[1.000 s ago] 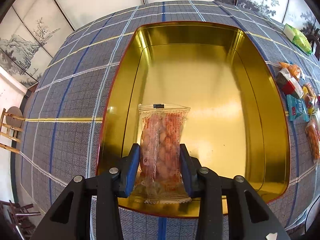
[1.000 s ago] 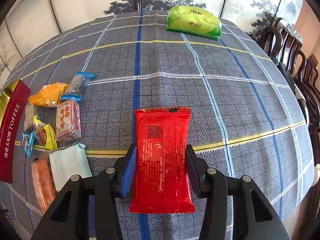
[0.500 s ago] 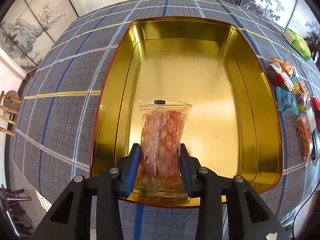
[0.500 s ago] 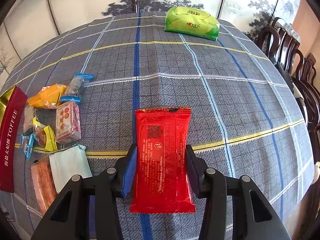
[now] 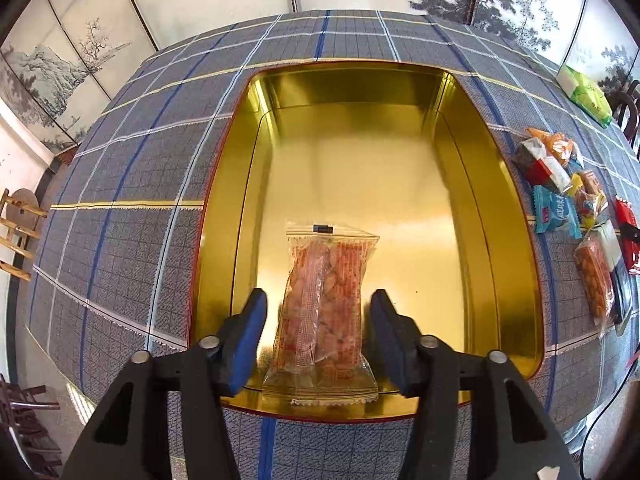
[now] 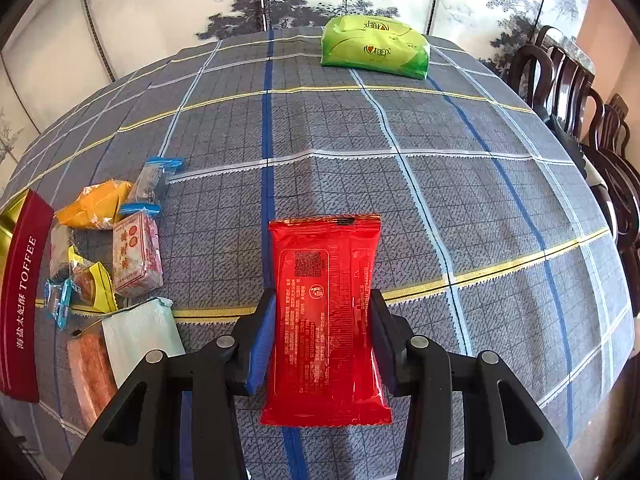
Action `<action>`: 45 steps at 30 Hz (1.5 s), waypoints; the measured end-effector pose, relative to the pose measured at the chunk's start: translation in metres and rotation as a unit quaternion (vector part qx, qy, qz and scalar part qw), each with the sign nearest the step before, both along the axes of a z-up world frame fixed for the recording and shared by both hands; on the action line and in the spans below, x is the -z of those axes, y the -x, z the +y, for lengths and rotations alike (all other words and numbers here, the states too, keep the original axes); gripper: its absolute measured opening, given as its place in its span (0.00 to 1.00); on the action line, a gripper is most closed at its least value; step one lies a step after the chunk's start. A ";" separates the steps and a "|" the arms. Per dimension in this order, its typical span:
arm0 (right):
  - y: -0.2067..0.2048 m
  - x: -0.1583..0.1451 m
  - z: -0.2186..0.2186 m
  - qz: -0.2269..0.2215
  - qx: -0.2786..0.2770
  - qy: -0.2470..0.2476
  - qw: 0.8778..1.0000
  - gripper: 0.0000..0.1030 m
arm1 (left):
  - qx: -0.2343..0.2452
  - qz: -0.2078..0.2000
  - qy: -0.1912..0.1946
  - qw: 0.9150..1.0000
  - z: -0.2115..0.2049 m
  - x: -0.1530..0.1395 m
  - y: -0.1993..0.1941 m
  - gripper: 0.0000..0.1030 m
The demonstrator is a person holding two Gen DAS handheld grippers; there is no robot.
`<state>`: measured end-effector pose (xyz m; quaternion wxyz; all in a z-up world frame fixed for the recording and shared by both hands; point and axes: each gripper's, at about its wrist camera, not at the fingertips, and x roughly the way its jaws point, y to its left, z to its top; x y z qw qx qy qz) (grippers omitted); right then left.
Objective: Organize snacks
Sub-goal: 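Open the left gripper to drop the cracker bag into the tin, then lower the red pastry packet into the tin and open the right gripper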
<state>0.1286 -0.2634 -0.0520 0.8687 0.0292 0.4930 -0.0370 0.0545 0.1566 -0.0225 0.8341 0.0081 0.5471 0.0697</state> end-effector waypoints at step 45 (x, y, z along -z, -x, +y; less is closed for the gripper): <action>0.040 -0.049 0.325 -0.011 -0.294 -0.067 0.953 0.43 | -0.192 -0.061 0.030 0.979 0.129 -0.039 0.065 0.77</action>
